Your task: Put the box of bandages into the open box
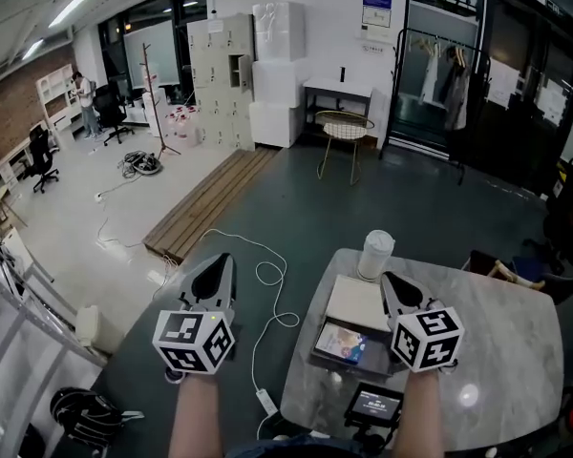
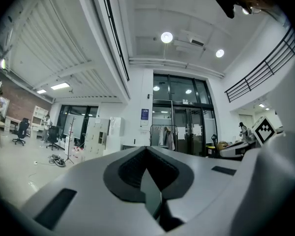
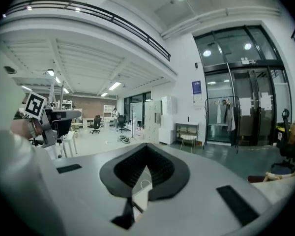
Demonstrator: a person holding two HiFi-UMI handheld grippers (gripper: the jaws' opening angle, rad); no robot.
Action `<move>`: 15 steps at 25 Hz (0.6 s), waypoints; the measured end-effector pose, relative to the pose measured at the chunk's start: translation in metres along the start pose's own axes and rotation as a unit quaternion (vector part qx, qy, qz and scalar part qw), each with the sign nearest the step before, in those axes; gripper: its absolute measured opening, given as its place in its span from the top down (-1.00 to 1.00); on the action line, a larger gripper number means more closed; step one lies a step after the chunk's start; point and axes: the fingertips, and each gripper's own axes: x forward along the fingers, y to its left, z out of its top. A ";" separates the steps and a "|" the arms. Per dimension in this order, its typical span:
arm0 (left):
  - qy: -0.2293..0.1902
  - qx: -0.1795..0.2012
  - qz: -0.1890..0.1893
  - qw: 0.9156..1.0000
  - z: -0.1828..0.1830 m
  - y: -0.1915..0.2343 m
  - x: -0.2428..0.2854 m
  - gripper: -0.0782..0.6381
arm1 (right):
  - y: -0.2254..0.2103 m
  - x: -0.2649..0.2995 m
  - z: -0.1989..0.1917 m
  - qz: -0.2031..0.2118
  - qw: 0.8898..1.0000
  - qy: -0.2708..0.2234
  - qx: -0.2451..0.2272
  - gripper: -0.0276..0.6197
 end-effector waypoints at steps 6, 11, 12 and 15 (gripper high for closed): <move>-0.032 0.005 -0.020 0.999 0.021 -0.012 0.005 0.75 | 0.008 -0.016 0.031 0.004 0.998 -0.045 -0.033 0.84; -0.046 0.008 -0.033 0.998 0.030 -0.021 0.004 0.75 | 0.012 -0.028 0.043 0.003 0.997 -0.064 -0.041 0.84; -0.048 0.007 -0.034 0.998 0.031 -0.022 0.003 0.75 | 0.013 -0.030 0.045 0.001 0.997 -0.068 -0.044 0.84; -0.050 0.001 -0.039 0.998 0.030 -0.023 0.002 0.75 | 0.016 -0.036 0.047 -0.006 0.996 -0.074 -0.051 0.84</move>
